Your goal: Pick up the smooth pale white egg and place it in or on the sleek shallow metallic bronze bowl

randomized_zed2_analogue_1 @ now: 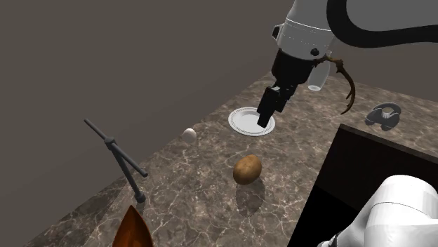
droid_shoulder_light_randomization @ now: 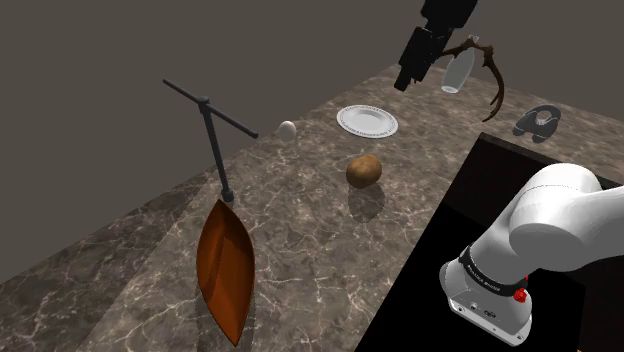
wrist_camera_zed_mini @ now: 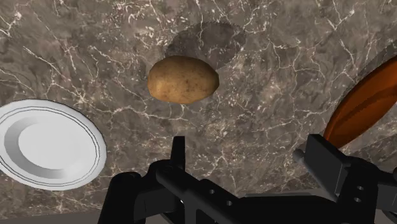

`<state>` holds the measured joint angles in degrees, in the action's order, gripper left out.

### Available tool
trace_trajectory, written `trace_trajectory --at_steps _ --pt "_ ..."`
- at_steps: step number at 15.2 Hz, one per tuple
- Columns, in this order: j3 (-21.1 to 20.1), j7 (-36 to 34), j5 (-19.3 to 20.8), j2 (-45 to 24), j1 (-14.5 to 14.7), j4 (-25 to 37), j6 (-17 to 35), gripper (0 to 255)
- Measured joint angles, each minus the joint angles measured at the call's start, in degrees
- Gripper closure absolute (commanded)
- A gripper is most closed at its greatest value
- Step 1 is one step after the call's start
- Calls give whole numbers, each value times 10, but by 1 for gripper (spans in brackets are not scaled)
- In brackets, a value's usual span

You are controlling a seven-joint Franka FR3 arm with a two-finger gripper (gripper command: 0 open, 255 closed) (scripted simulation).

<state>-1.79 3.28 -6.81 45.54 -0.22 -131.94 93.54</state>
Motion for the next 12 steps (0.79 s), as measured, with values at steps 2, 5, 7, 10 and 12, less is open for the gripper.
trace_trajectory --at_steps 2,5,7,10,12 --pt "2 6 2 -8 1 0 7 0" --pt "9 35 10 -55 4 2 47 0" --pt "14 56 16 -88 6 3 74 0" --pt "15 81 21 -145 12 13 117 0" --pt "21 104 27 -189 13 30 140 0"
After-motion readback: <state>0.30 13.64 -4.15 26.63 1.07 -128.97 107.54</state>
